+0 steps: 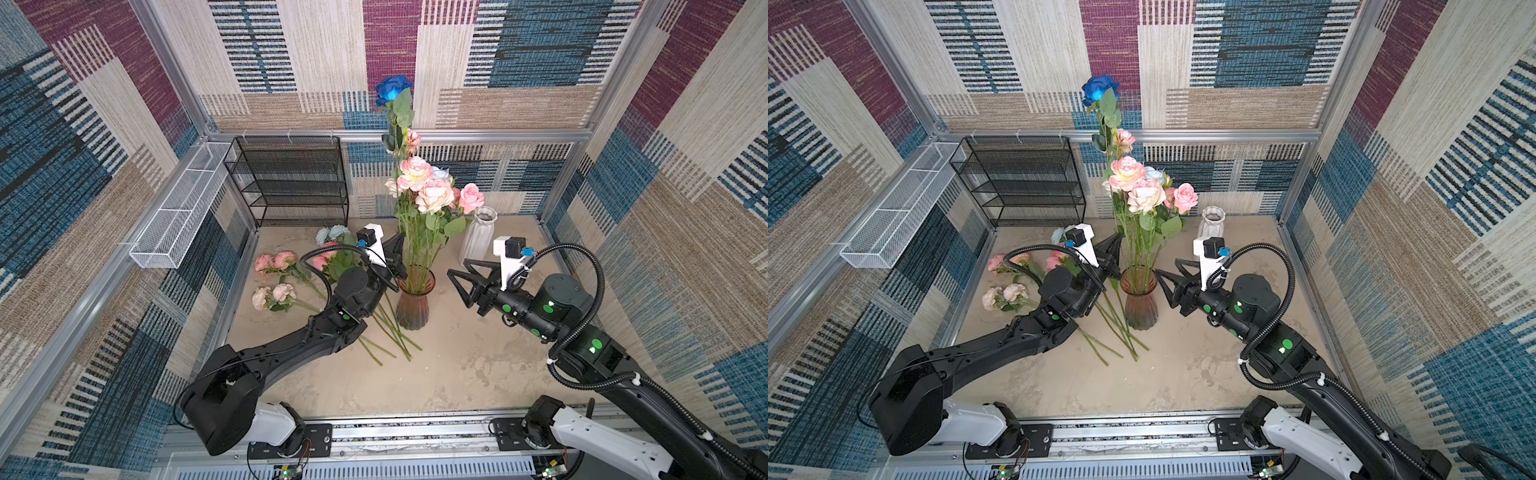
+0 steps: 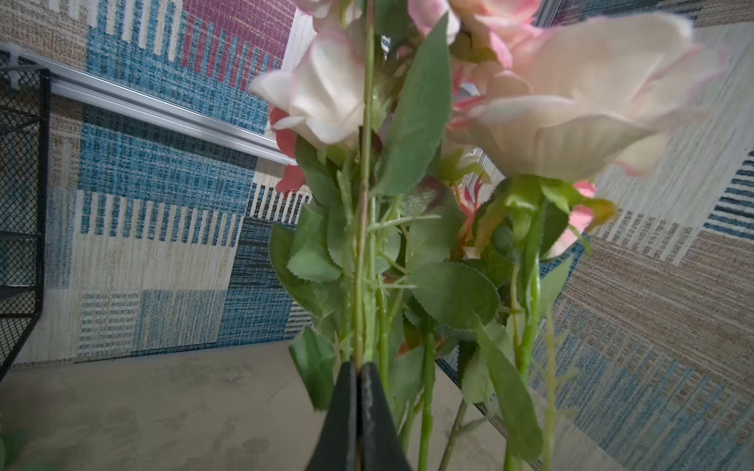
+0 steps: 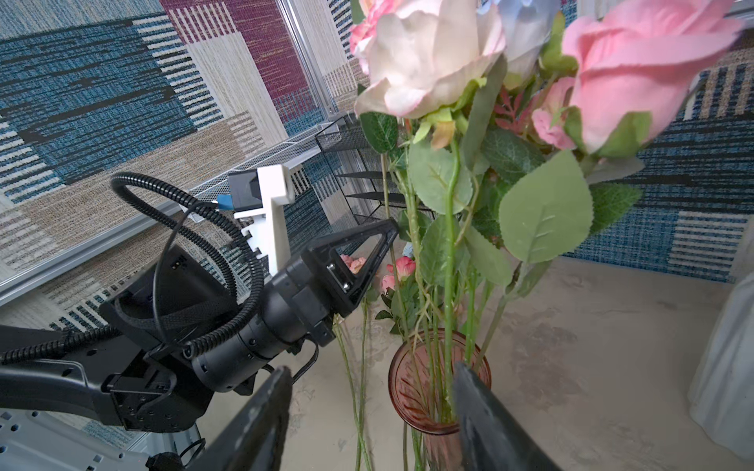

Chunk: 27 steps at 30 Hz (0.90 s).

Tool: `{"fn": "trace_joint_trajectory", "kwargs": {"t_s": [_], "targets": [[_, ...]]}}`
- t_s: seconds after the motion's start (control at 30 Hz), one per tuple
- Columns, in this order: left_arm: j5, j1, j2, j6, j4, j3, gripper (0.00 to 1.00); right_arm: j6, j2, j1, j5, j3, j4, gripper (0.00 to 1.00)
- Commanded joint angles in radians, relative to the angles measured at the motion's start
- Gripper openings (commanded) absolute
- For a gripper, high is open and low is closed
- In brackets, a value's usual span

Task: Arrange flowers in a vase
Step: Place the flower in the vase.

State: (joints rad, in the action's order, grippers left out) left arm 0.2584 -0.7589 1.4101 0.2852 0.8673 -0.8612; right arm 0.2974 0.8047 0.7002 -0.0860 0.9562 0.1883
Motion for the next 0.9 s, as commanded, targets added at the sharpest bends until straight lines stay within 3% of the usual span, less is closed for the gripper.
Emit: {"fn": "trace_joint_trajectory", "kwargs": {"t_s": [0.0,0.03,0.27,0.37,0.87], "targets": [[0.035,-0.003,0.001,-0.02,0.048,0.018,0.0,-0.008,-0.001,0.001,0.007,-0.002,-0.018,0.65],[0.035,-0.003,-0.003,-0.012,0.038,0.029,0.01,-0.008,-0.002,0.001,0.008,-0.004,-0.018,0.65],[0.053,-0.016,-0.086,0.016,-0.067,0.088,0.38,-0.004,-0.013,0.001,0.008,-0.016,-0.029,0.69],[0.039,-0.022,-0.141,0.02,-0.14,0.097,0.47,-0.003,-0.013,0.001,0.008,-0.025,-0.035,0.72],[0.006,-0.031,-0.516,0.186,-0.622,0.218,0.45,0.01,-0.043,0.001,0.012,-0.063,-0.023,0.73]]}}
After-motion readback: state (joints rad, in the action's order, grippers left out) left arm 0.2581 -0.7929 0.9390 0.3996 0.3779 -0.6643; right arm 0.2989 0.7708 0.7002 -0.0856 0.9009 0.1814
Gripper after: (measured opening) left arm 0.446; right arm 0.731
